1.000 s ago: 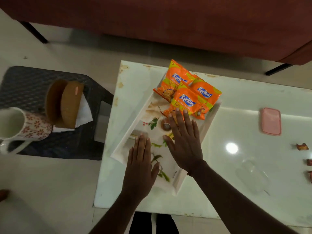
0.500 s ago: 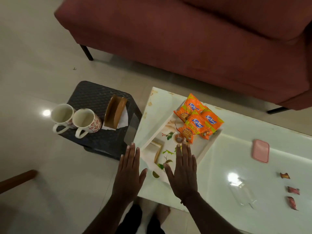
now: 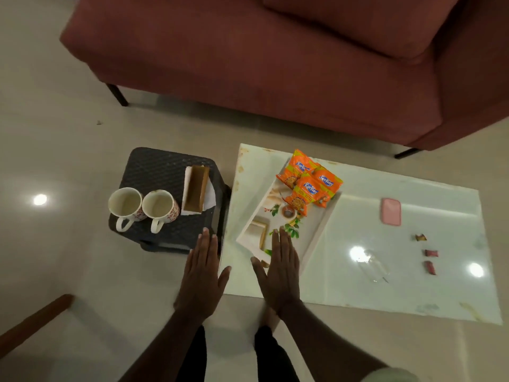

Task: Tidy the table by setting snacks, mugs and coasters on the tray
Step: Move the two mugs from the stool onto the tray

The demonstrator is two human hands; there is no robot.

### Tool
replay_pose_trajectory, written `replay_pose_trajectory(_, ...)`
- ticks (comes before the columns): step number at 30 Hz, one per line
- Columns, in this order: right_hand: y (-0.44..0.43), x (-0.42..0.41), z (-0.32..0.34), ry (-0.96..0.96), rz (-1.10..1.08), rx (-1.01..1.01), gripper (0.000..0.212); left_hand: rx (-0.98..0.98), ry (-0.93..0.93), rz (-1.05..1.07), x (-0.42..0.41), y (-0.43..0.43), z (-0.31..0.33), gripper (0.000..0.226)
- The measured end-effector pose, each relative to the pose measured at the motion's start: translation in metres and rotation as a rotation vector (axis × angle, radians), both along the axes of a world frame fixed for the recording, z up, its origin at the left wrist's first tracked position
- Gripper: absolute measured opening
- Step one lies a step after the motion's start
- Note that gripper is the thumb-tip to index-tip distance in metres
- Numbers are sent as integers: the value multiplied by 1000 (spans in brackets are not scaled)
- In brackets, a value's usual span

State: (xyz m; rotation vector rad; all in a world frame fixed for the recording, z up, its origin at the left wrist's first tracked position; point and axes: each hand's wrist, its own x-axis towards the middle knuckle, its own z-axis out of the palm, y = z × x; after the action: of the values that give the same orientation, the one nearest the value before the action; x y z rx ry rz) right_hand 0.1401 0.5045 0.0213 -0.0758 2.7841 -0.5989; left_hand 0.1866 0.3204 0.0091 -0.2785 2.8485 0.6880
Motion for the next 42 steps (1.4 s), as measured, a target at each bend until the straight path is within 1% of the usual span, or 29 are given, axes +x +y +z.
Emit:
replay_pose_trajectory(2,-27,1,9,-23,-157,-117,79,139,20,67,-3,-15,15,79)
replay_pose_trajectory(4,-57,1,15,-78,-312,-294,74,319,41,216,-5,-35,30,68)
replay_pose_trajectory(7,-110,-5,23,-205,-588,-702,55,641,4,502,-9,-76,47,41)
replay_pose_trajectory(9,-143,-11,27,-268,-742,-901,39,703,24,603,-9,-106,51,26)
replay_pose_trajectory(10,-159,-13,27,-311,-792,-968,33,704,42,629,-7,-122,50,23)
replay_pose_trajectory(12,-187,-16,25,-425,-835,-1059,36,720,79,703,-4,-150,44,23)
replay_pose_trajectory(14,-208,-18,18,-590,-813,-1083,44,740,91,810,-1,-177,33,26)
replay_pose_trajectory(15,-217,-17,12,-677,-780,-1075,49,757,64,859,0,-190,26,28)
replay_pose_trajectory(17,-229,-15,-3,-815,-697,-1035,59,848,-53,938,-1,-212,10,34)
replay_pose_trajectory(19,-236,-13,-18,-905,-616,-992,65,942,-165,964,-4,-227,-5,37)
replay_pose_trajectory(21,-242,-14,-32,-950,-561,-970,63,965,-214,938,-8,-236,-19,33)
replay_pose_trajectory(23,-247,-18,-42,-969,-534,-960,57,930,-225,921,-13,-240,-32,26)
replay_pose_trajectory(26,-253,-25,-54,-988,-518,-953,53,836,-189,900,-21,-241,-47,20)
replay_pose_trajectory(29,-257,-30,-60,-1009,-501,-950,48,851,-138,916,-28,-241,-55,16)
replay_pose_trajectory(31,-260,-32,-64,-1025,-471,-963,53,878,-138,940,-31,-241,-57,18)
replay_pose_trajectory(33,-266,-33,-66,-1017,-445,-969,53,949,-161,942,-33,-243,-58,22)
replay_pose_trajectory(36,-277,-30,-68,-958,-427,-940,43,1026,-182,879,-32,-247,-63,26)
replay_pose_trajectory(38,-286,-27,-71,-887,-467,-945,30,1003,-136,829,-32,-249,-68,27)
replay_pose_trajectory(39,-289,-25,-73,-845,-500,-952,28,978,-111,812,-32,-249,-69,27)
replay_pose_trajectory(42,-291,-17,-78,-738,-577,-992,27,947,-62,796,-27,-250,-70,30)
